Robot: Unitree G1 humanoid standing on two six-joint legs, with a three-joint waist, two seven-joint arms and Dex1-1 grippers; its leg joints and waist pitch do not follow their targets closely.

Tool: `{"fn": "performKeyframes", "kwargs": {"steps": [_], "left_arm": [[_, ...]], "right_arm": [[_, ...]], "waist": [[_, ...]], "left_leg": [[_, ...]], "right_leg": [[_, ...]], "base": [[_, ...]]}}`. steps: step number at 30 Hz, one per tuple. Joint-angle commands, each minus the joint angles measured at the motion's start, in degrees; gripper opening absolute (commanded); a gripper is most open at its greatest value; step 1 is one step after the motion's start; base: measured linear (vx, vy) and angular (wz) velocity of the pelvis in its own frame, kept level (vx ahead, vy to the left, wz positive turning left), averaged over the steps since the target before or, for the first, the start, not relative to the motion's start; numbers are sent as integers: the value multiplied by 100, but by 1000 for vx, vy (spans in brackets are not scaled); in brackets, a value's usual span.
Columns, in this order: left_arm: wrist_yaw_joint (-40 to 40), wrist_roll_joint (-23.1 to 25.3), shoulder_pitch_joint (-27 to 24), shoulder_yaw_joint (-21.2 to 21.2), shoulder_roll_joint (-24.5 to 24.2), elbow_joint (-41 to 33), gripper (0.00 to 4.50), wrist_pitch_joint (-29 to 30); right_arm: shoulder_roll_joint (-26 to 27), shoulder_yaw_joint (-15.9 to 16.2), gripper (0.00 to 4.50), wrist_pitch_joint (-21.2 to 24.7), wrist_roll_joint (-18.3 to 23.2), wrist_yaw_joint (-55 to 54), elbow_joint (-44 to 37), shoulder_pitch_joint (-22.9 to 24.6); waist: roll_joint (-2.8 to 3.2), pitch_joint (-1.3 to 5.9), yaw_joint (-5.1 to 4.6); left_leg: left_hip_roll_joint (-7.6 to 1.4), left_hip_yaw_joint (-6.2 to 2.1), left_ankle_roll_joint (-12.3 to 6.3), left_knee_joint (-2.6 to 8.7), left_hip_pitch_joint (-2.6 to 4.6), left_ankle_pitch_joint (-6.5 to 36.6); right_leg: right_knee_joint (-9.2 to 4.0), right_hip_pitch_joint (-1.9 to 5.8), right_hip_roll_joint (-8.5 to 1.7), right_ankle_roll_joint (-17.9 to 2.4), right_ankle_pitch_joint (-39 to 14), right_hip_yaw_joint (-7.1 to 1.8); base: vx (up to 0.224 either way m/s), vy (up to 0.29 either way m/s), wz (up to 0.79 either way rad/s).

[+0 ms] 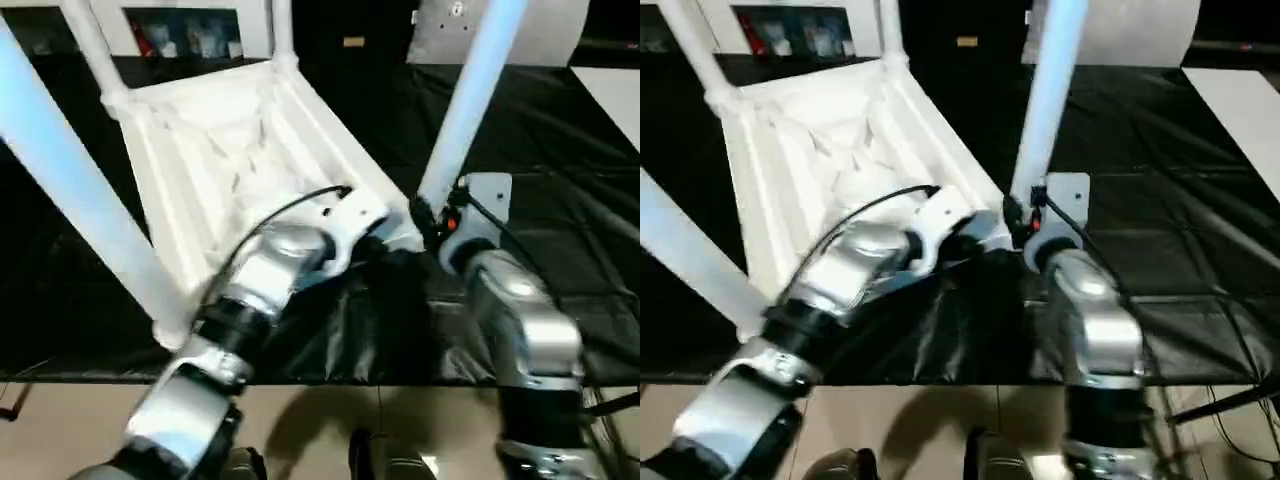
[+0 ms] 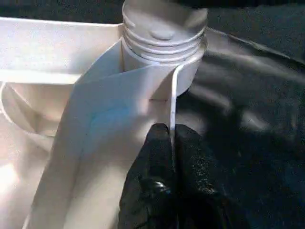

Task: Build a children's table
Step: Rotate leg to tighten

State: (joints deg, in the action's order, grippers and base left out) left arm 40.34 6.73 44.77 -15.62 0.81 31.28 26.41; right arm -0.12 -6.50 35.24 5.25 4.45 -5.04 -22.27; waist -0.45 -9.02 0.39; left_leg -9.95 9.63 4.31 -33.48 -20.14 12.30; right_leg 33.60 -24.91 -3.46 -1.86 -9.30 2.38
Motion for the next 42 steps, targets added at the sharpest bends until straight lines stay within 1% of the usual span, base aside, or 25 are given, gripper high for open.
{"fn": "performKeyframes", "kwargs": {"steps": [1, 2, 5, 6, 7, 9, 11, 12, 13, 14, 15, 17, 19, 21, 22, 23, 25, 28, 30, 31, 33, 36, 38, 39, 42], "left_arm": [[72, -173, 64, -268, 352, -69, 0, -69], [152, -160, 45, -306, 287, -100, 0, -95], [358, -133, -16, -364, 104, -184, 0, -176], [358, -133, -16, -364, 104, -184, 0, -176], [564, -133, -82, -379, -70, -256, 0, -275], [772, -158, -156, -375, -247, -322, 0, -318], [947, -186, -215, -374, -392, -351, 0, -411], [1072, -215, -255, -366, -506, -357, 0, -458], [1121, -220, -267, -372, -544, -358, 0, -503], [1394, -256, -337, -408, -751, -381, 0, -701], [1412, -258, -341, -411, -764, -383, 0, -709], [1848, -303, -421, -473, -1068, -371, 0, -1068], [2400, -365, -501, -599, -1378, -432, 0, -1300], [2526, -379, -513, -622, -1440, -444, 0, -1324], [2833, -392, -549, -696, -1593, -486, 0, -1558], [3050, -431, -573, -733, -1679, -520, 0, -1675], [3394, -409, -560, -855, -1891, -499, 0, -1912], [3715, -383, -472, -944, -2070, -338, 0, -2294], [3973, -389, -424, -1008, -2169, -281, 0, -2502], [4032, -387, -413, -1029, -2190, -274, 0, -2548], [4265, -374, -367, -1124, -2252, -265, 0, -2721], [4451, -374, -340, -1198, -2279, -293, 0, -2835], [4557, -380, -316, -1273, -2263, -341, 0, -2889], [4569, -381, -311, -1282, -2258, -346, 0, -2892], [4612, -387, -272, -1281, -2206, -297, 0, -2936]], "right_arm": [[197, 305, 272, 268, 167, 85, 97, 154], [139, 246, 305, 229, 191, 140, 36, 201], [-113, 193, 310, 134, 290, 501, -116, 316], [-113, 193, 331, 134, 290, 501, -116, 316], [-396, 157, 331, 63, 424, 888, -260, 436], [-760, 132, 352, 26, 552, 1326, -367, 549], [-1063, 84, 368, 6, 688, 1714, -428, 625], [-1304, 19, 368, -40, 787, 2024, -442, 664], [-1375, 2, 391, -66, 810, 2117, -441, 673], [-1758, -97, 397, -177, 941, 2622, -428, 711], [-1781, -103, 397, -184, 948, 2652, -426, 712], [-2371, -229, 407, -383, 1129, 3458, -275, 689], [-2974, -98, 435, -790, 1191, 4369, -126, 711], [-3089, -66, 443, -894, 1212, 4559, -84, 708], [-3282, 10, 447, -1097, 1212, 4882, 41, 679], [-3376, 61, 447, -1202, 1236, 5110, 100, 660], [-3617, 217, 447, -1331, 1360, 5724, 192, 633], [-3825, 437, 447, -1562, 1478, 6471, 298, 593], [-3907, 618, 447, -1724, 1486, 6829, 452, 509], [-3909, 658, 447, -1765, 1479, 6892, 500, 479], [-3854, 808, 447, -1819, 1519, 7140, 671, 335], [-3818, 966, 420, -1769, 1558, 7345, 776, 223], [-3749, 1138, 394, -1716, 1564, 7535, 917, 128], [-3738, 1162, 394, -1715, 1560, 7559, 944, 114], [-3682, 1249, 362, -1764, 1582, 7698, 1114, 36]], "waist": [[-18, 402, 34], [-20, 410, 40], [-23, 421, 63], [-22, 420, 75], [-15, 428, 80], [-31, 435, 114], [-34, 449, 121], [-51, 448, 128], [-54, 442, 130], [-47, 427, 143], [-51, 420, 145], [-56, 411, 159], [-56, 403, 177], [-57, 400, 172], [-58, 402, 172], [-83, 416, 164], [-66, 444, 173], [-80, 460, 201], [-68, 469, 217], [-84, 460, 222], [-84, 454, 242], [-98, 447, 289], [-96, 455, 318], [-90, 452, 326], [-101, 461, 340]], "left_leg": [[-175, -66, -450, 409, -36, 377], [-172, -60, -486, 405, -31, 325], [-174, -44, -703, 396, -42, 195], [-179, -51, -727, 397, -50, 174], [-179, -44, -760, 391, -49, 119], [-191, -44, -918, 378, -65, -7], [-188, -36, -1009, 357, -68, -83], [-191, -33, -1030, 358, -69, -72], [-196, -38, -1036, 362, -67, -69], [-190, -27, -1056, 361, -56, 77], [-202, -20, -1044, 366, -41, 128], [-210, -25, -1000, 379, -36, 271], [-228, -21, -970, 379, -28, 405], [-231, -21, -958, 381, -28, 401], [-229, -18, -952, 379, -30, 371], [-227, -22, -963, 377, -33, 341], [-241, -24, -1055, 358, -30, 116], [-261, -18, -1319, 324, -19, -103], [-272, -17, -1396, 312, -8, -204], [-279, -18, -1412, 313, -10, -202], [-289, -12, -1370, 312, -16, -160], [-306, -2, -1288, 315, -2, -115], [-312, -5, -1253, 312, 1, -124], [-313, -6, -1241, 316, 1, -134], [-310, -3, -1224, 308, -5, -157]], "right_leg": [[-430, 394, -375, -1059, -1340, -262], [-420, 402, -378, -1094, -1184, -264], [-398, 437, -395, -1278, -745, -265], [-391, 448, -403, -1289, -725, -265], [-384, 445, -401, -1325, -667, -267], [-351, 485, -402, -1379, -418, -272], [-340, 480, -402, -1477, -282, -261], [-337, 491, -408, -1478, -286, -265], [-333, 497, -408, -1492, -319, -264], [-375, 479, -402, -1454, -622, -254], [-383, 468, -408, -1444, -727, -263], [-415, 460, -410, -1365, -1092, -254], [-438, 437, -425, -1285, -1385, -257], [-438, 430, -428, -1282, -1445, -255], [-439, 425, -424, -1284, -1441, -255], [-436, 430, -421, -1276, -1432, -250], [-374, 437, -424, -1404, -1042, -257], [-295, 426, -420, -1598, -476, -252], [-269, 421, -429, -1689, -344, -249], [-268, 412, -428, -1707, -354, -243], [-265, 411, -433, -1731, -516, -234], [-267, 398, -440, -1708, -650, -241], [-252, 396, -444, -1710, -653, -242], [-255, 392, -445, -1719, -650, -240], [-243, 397, -448, -1745, -580, -243]], "base": [[0, 0, 0], [0, 0, 0], [0, 0, 0], [0, 0, 0], [0, 0, 0], [0, 0, 0], [0, 0, 0], [0, 0, 0], [0, 0, 0], [0, 0, 0], [0, 0, 0], [0, 0, 0], [0, 0, 0], [0, 0, 0], [0, 0, 0], [0, 0, 0], [0, 0, 0], [0, 0, 0], [0, 0, 0], [0, 0, 0], [0, 0, 0], [0, 0, 0], [0, 0, 0], [0, 0, 0], [0, 0, 0]]}}
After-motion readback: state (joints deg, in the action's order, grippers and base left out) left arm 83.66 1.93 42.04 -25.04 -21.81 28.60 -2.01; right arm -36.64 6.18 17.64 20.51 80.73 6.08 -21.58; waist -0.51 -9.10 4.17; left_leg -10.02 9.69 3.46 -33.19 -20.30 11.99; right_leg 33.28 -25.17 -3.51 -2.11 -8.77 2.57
